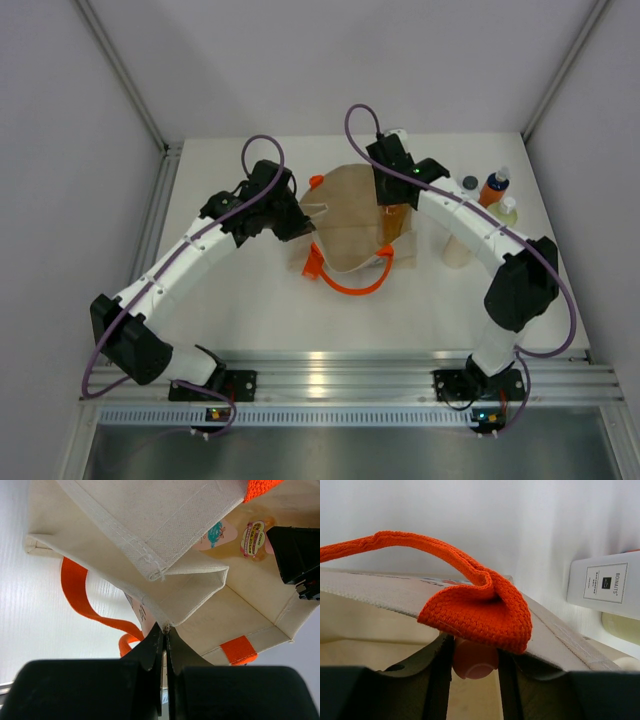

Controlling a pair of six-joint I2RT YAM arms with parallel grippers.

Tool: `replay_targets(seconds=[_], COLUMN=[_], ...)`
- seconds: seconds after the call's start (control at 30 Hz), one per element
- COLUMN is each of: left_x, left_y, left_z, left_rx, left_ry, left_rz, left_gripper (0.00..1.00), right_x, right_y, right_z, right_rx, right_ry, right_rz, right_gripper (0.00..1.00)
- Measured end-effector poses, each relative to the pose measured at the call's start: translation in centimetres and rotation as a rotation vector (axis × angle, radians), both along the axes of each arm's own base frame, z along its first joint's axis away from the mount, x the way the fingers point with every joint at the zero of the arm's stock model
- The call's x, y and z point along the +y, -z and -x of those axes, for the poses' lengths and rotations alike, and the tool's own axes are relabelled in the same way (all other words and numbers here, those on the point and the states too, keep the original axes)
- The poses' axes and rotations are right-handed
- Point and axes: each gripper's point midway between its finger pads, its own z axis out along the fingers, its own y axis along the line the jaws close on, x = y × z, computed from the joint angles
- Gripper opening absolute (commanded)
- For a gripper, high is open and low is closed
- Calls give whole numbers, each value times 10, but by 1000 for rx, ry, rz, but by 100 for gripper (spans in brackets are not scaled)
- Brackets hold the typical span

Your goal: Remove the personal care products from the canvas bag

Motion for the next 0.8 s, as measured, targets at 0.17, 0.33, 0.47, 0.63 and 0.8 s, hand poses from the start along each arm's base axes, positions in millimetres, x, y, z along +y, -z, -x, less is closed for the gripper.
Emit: replay_targets(seconds=[0.17, 0.33, 0.47, 0.63, 0.8], left_x=[0, 1, 1, 0, 0], left_y=[0, 0, 0, 0, 0], left_z=[0, 0, 0, 0, 0], left_rx=[1, 2, 2, 4, 5], left_ry=[0, -1, -1, 2, 3], left_rz=[1, 2, 3, 6, 8], left_gripper=[0, 0, 0, 0, 0], right_x=[0, 1, 2, 3, 4], right_y=[0, -1, -2, -4, -13], right_z=[0, 1, 2, 7, 10], right_rx=[0, 0, 6, 24, 29], right_ry=[4, 1, -8, -41, -86], right_rz=[-5, -10, -19, -15, 6], right_gripper=[0, 0, 0, 0, 0])
